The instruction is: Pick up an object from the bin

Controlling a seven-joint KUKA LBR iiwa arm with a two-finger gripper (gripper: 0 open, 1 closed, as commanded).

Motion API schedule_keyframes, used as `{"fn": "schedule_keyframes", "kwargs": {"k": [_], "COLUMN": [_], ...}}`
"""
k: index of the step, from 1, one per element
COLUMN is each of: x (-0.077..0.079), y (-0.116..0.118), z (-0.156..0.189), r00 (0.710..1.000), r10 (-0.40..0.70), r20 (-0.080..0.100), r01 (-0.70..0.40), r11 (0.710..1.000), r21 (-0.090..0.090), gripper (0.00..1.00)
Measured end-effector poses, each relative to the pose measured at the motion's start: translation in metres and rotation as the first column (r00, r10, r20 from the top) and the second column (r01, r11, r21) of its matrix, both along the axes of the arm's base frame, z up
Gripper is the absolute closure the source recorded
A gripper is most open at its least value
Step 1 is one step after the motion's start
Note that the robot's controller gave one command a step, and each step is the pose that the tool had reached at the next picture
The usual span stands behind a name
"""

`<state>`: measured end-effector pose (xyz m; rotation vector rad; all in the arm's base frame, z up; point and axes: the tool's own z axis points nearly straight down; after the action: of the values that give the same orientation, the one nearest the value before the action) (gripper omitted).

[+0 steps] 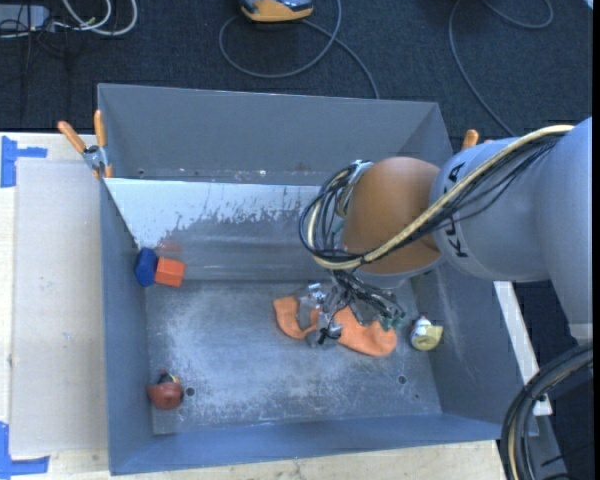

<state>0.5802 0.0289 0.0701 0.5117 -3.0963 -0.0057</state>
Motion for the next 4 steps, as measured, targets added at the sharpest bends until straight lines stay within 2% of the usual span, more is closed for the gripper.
{"fn": "schedule_keyframes", "kwargs": {"k": [1,2,3,4], "x": [0.000,0.002,0.008,0.003], "y": [0.000,0.002,0.001,-0.006], "z": [0.000,0.034,0.067,0.109], "r00": [1.000,1.000,1.000,0.999], "r10": [-0.001,0.000,0.021,0.048], "r20": [0.000,-0.007,0.005,-0.010], "r01": [0.001,0.000,-0.021,-0.048], "r11": [1.000,1.000,1.000,0.999], "r21": [0.000,0.000,0.001,0.002], "gripper": [1.00,1.00,1.00,1.00]}}
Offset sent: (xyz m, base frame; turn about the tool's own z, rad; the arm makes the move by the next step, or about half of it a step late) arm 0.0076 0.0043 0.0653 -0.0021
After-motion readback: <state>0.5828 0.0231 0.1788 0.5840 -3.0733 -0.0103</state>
